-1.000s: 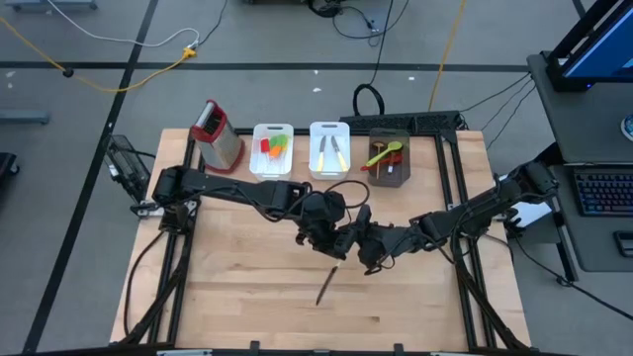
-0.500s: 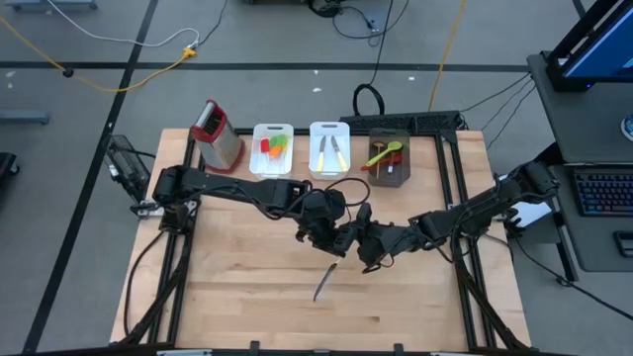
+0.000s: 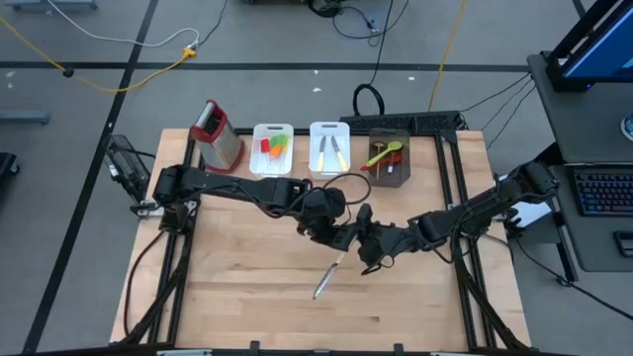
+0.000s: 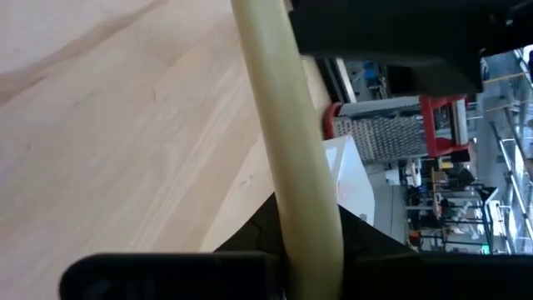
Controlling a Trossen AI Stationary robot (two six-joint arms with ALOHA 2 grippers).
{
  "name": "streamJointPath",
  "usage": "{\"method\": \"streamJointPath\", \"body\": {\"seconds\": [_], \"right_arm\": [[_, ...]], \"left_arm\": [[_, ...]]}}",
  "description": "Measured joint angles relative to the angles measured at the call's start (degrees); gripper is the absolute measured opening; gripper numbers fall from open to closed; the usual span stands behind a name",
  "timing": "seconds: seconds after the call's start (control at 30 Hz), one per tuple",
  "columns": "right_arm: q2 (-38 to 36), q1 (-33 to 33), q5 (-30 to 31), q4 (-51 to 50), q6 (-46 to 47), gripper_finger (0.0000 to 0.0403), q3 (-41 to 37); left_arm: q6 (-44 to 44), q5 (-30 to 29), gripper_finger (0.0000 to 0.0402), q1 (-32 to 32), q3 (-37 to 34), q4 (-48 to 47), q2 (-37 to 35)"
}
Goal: Pick & Place Kitchen Items
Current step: Put the knife into the right white bin
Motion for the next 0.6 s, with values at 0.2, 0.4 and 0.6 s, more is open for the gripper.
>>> {"method": "streamJointPath", "body": {"seconds": [0.2,0.4,0.6], "right_arm": [[0.0,-1.04,1.32,-2.68,1.82,0.002,-0.02],[0.0,-4.07,1.44,-8.29,8.62,0.002,-0.02],[0.0,-8.74,0.21,-12.82,16.62,0.002,-0.03]], "left_arm": [[5.16,0.15,0.021,0.95,0.0,-0.28,0.0],[10.15,-7.61,0.0213,1.44,0.02,-8.83,-2.08],[14.55,-20.12,0.0214,1.28,0.0,-13.21,-6.68]]}}
